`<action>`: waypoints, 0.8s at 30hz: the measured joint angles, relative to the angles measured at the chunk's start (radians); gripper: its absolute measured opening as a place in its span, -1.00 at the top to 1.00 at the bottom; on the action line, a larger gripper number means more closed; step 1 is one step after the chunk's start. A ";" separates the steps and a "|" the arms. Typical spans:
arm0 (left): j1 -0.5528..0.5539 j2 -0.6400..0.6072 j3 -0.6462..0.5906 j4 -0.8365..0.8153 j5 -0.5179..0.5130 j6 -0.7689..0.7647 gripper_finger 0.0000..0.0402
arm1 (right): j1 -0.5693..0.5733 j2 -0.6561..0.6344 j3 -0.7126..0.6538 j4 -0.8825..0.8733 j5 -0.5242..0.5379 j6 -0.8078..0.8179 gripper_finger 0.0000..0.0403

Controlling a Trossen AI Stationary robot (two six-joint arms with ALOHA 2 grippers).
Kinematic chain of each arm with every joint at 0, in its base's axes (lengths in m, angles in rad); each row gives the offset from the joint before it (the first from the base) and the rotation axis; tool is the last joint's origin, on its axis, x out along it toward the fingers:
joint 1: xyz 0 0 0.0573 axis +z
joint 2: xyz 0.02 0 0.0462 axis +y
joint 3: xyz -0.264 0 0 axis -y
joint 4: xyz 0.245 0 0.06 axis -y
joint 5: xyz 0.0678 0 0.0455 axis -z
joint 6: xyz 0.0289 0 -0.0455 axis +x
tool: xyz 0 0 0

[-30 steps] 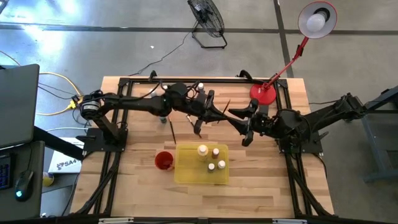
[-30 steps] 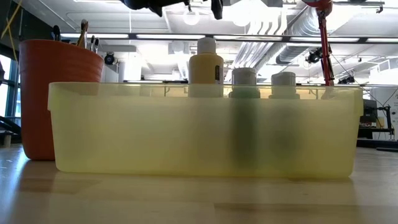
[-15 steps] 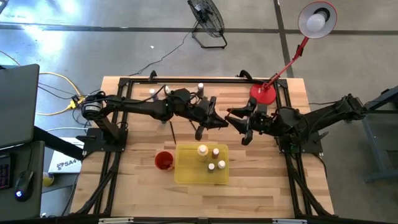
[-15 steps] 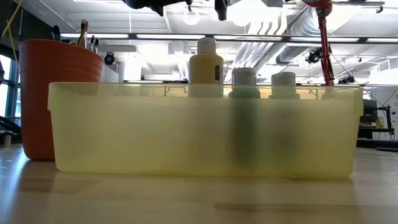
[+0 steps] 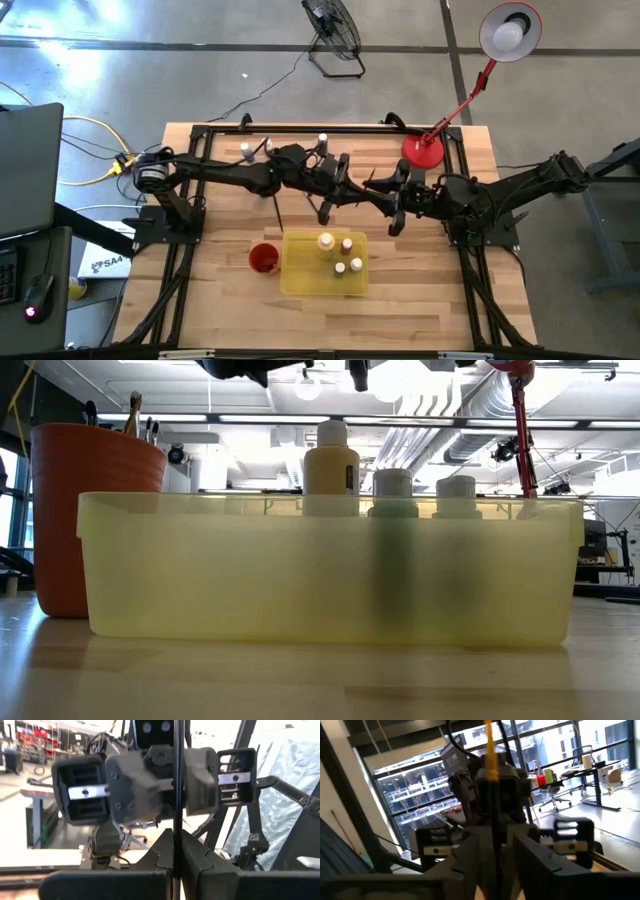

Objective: Pick & Place Paint Supplies
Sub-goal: Put the golden paintbrush into the orange cup

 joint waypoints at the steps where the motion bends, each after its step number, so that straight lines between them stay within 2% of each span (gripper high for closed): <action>1: 0.000 0.002 0.000 -0.002 0.000 -0.011 0.98 | 0.000 0.000 0.000 0.000 -0.010 -0.001 0.55; 7: 0.000 0.012 0.000 0.004 0.004 -0.023 0.98 | 0.000 0.000 0.000 -0.003 -0.016 -0.017 0.94; 24: 0.000 0.013 0.000 0.016 0.009 -0.037 0.94 | 0.000 0.000 0.000 -0.003 -0.035 -0.045 0.97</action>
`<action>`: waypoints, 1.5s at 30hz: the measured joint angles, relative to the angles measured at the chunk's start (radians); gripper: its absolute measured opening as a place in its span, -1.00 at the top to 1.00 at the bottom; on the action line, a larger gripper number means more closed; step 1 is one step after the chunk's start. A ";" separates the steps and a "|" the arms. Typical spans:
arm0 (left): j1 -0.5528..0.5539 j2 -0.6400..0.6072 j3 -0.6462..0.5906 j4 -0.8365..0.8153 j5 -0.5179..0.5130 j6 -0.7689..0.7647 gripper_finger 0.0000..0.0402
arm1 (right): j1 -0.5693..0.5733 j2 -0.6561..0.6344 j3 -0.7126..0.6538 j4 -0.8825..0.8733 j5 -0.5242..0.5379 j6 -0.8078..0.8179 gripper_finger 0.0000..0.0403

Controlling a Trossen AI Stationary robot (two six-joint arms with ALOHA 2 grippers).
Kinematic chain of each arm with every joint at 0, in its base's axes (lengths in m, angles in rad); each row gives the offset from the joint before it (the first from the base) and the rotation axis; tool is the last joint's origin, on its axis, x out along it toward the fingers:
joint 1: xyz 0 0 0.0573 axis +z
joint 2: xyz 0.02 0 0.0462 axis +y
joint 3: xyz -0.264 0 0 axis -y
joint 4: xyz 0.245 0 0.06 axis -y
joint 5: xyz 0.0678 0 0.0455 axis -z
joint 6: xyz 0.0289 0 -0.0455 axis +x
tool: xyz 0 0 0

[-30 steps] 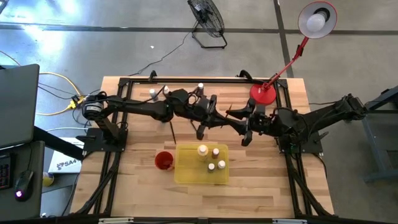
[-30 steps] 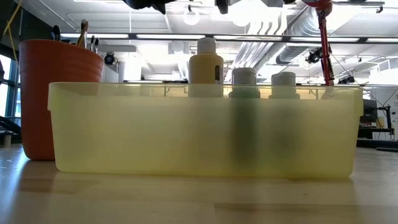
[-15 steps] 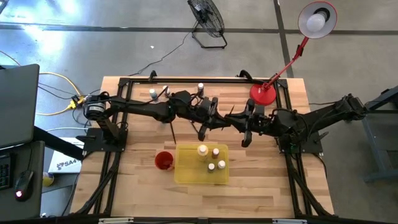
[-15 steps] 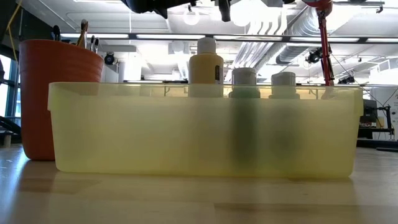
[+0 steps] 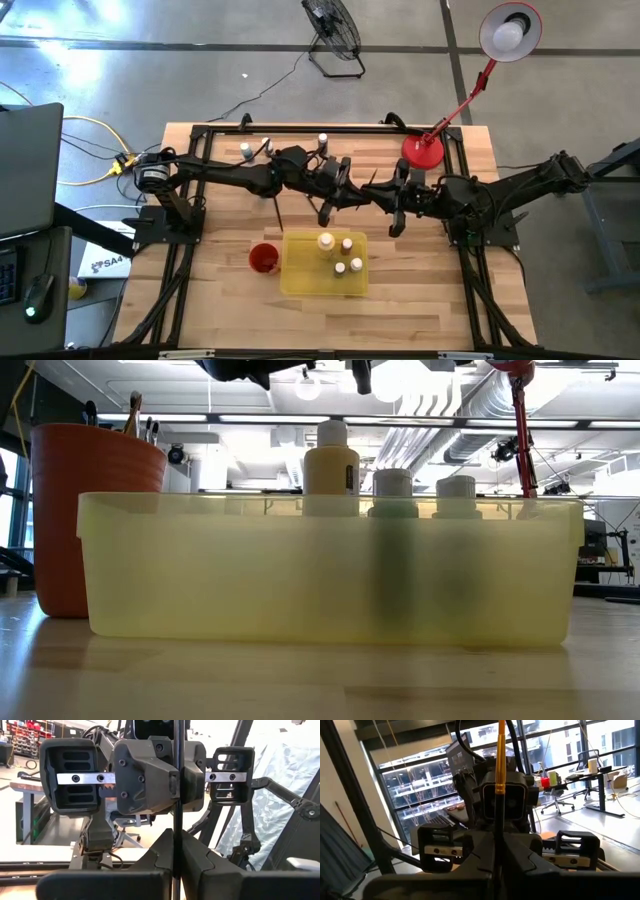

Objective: Pick & Place Paint Supplies
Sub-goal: Put the golden paintbrush into the orange cup

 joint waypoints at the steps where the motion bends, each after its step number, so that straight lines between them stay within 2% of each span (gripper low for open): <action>1: 0.000 0.000 0.000 0.000 0.001 0.009 0.92 | 0.000 0.000 0.000 0.000 0.000 -0.003 0.98; 4: 0.001 0.000 0.000 0.001 0.015 0.029 0.77 | 0.000 0.000 0.000 -0.003 -0.007 -0.009 0.98; 10: 0.027 0.000 0.000 -0.064 0.049 0.029 0.30 | 0.000 0.000 0.000 -0.004 -0.006 -0.019 0.98; 15: 0.070 -0.016 0.000 -0.120 0.144 0.019 0.05 | 0.000 -0.003 0.000 -0.013 -0.002 -0.018 0.98; 20: 0.112 -0.069 0.000 -0.212 0.249 0.046 0.01 | 0.002 -0.025 0.000 -0.043 -0.002 -0.009 0.98; 23: 0.127 -0.097 0.000 -0.226 0.264 0.067 0.00 | 0.002 -0.033 0.001 -0.079 -0.008 0.021 0.98; 30: 0.110 -0.116 0.000 -0.199 0.121 0.109 0.00 | 0.002 -0.025 0.000 -0.216 -0.028 0.139 0.98; 40: 0.076 -0.116 0.000 -0.166 0.083 0.101 0.00 | -0.011 -0.020 0.000 -0.240 -0.047 0.152 0.98; 45: 0.044 -0.115 0.000 -0.152 0.013 0.106 0.00 | -0.032 -0.019 0.000 -0.251 -0.080 0.175 0.98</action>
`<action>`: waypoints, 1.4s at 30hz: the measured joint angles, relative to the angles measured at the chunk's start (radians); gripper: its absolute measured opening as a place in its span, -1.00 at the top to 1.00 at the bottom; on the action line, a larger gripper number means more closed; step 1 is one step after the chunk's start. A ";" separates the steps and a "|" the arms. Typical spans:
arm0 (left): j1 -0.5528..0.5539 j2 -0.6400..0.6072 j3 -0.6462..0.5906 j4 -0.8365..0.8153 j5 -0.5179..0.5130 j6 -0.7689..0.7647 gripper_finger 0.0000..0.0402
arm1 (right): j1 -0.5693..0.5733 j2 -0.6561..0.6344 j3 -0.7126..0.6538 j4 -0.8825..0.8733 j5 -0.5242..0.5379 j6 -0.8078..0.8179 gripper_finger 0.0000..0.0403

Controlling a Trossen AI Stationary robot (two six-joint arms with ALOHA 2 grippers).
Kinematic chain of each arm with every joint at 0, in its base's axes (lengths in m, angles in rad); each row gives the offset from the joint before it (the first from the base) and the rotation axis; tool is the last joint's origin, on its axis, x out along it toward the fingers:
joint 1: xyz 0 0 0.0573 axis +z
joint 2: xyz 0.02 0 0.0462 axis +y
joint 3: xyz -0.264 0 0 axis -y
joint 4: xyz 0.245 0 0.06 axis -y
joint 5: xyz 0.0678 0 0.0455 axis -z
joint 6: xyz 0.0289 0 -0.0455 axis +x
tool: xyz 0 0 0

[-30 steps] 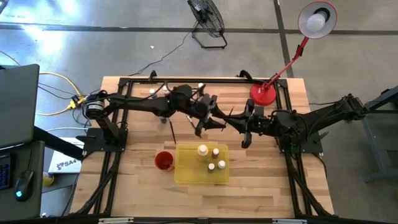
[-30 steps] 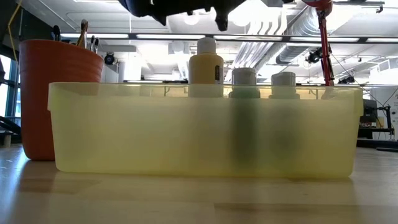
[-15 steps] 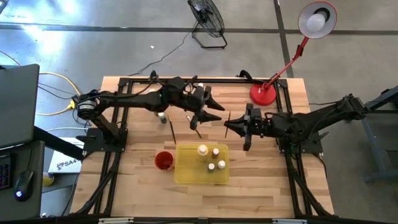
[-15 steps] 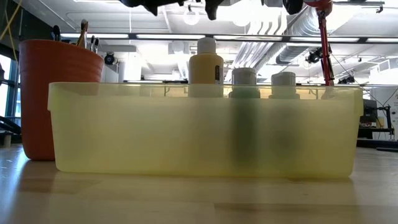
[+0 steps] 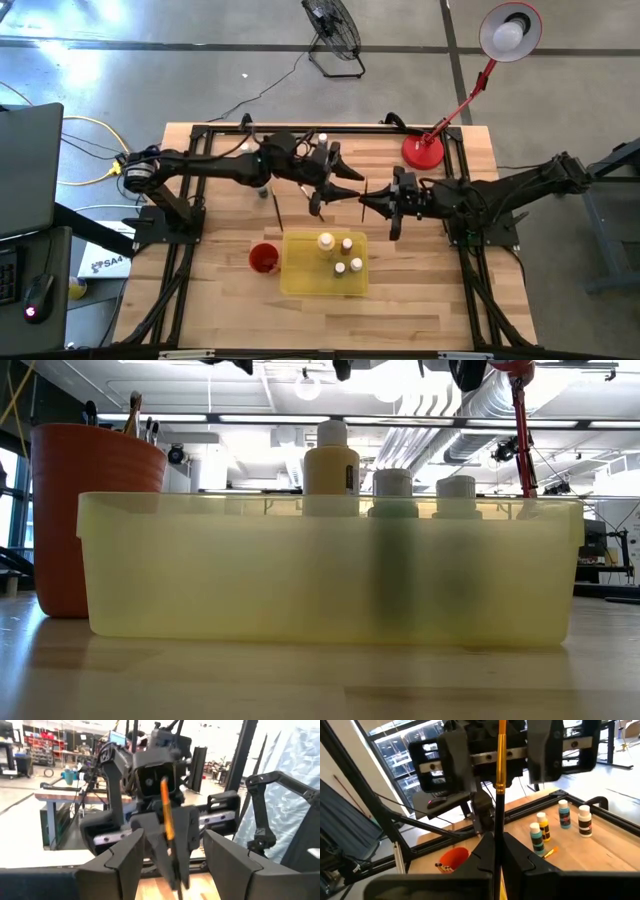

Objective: Pick & Place Paint Supplies
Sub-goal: Put the golden paintbrush into the orange cup

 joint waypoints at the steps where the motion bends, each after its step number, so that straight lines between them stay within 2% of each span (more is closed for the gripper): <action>1: -0.005 0.000 0.000 0.004 -0.012 0.002 0.00 | -0.003 0.000 0.000 0.000 -0.001 0.000 0.98; 10: -0.004 0.006 0.003 0.003 -0.060 -0.032 0.01 | -0.007 0.001 0.000 -0.001 -0.028 0.002 0.98; 14: -0.007 0.038 0.075 -0.027 -0.056 -0.027 0.07 | -0.007 0.001 0.000 0.000 -0.029 -0.001 0.98; 21: -0.004 0.106 0.214 -0.202 0.005 -0.009 0.19 | -0.007 0.001 0.000 -0.001 -0.026 -0.002 0.98; 27: -0.005 0.114 0.231 -0.220 0.008 -0.006 0.28 | -0.007 0.001 0.000 -0.003 -0.024 -0.009 0.98; 42: -0.005 0.114 0.231 -0.221 0.013 -0.012 0.92 | -0.007 0.001 0.000 -0.008 -0.021 -0.011 0.98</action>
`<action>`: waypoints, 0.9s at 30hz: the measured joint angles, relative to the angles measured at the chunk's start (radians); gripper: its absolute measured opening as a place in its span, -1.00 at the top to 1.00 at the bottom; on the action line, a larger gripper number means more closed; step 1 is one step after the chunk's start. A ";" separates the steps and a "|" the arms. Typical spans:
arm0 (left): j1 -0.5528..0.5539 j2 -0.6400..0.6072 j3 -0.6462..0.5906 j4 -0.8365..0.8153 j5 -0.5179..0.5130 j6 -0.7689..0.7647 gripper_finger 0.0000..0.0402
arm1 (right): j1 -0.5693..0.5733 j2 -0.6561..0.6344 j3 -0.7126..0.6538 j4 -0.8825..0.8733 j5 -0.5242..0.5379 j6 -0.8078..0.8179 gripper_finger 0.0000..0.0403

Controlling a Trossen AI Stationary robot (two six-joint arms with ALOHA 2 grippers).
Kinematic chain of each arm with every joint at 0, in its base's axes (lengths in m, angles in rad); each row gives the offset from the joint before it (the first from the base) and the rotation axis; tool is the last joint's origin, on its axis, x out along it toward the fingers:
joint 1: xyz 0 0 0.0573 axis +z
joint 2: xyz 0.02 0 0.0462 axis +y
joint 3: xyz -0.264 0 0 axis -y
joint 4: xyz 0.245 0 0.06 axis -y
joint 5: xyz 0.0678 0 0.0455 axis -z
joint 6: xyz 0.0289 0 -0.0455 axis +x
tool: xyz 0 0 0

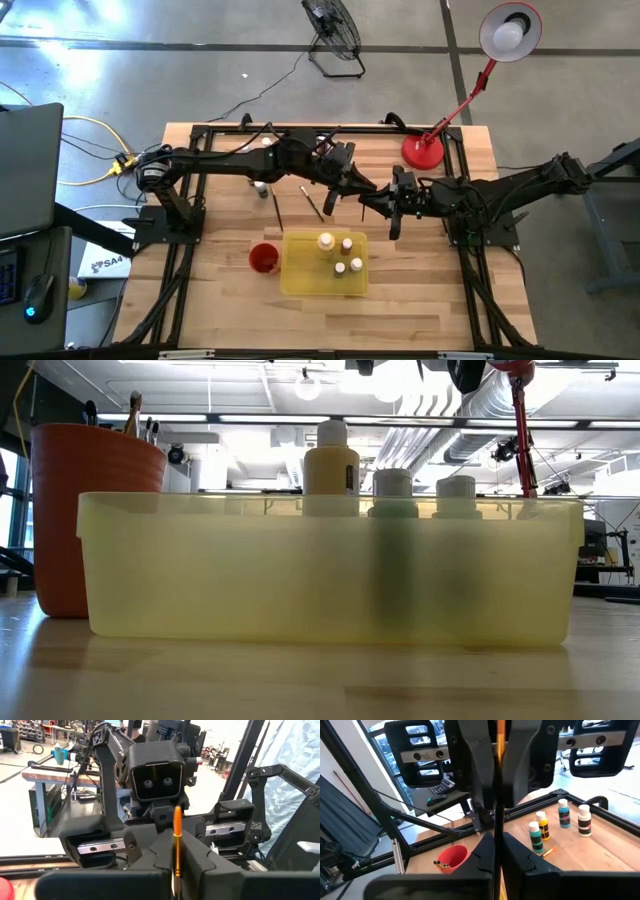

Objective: Pick & Place Paint Supplies
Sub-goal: Put the golden paintbrush into the orange cup

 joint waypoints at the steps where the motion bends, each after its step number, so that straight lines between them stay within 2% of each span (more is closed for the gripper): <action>1: 0.000 0.000 0.000 0.000 0.001 0.000 0.95 | 0.000 0.000 0.000 0.000 0.001 -0.004 0.98; 9: 0.000 0.000 0.000 0.000 0.001 0.005 0.96 | 0.000 0.000 0.000 -0.001 -0.004 -0.003 0.94; 16: 0.000 -0.017 -0.001 -0.017 -0.003 0.023 0.98 | 0.000 0.000 0.000 0.003 -0.038 0.013 0.56; 23: 0.011 -0.077 -0.001 -0.126 -0.018 0.069 0.99 | 0.001 -0.022 0.000 0.001 -0.047 0.034 0.18; 27: 0.032 -0.131 -0.001 -0.210 -0.027 0.069 0.99 | 0.001 -0.084 0.000 0.008 -0.174 0.037 0.06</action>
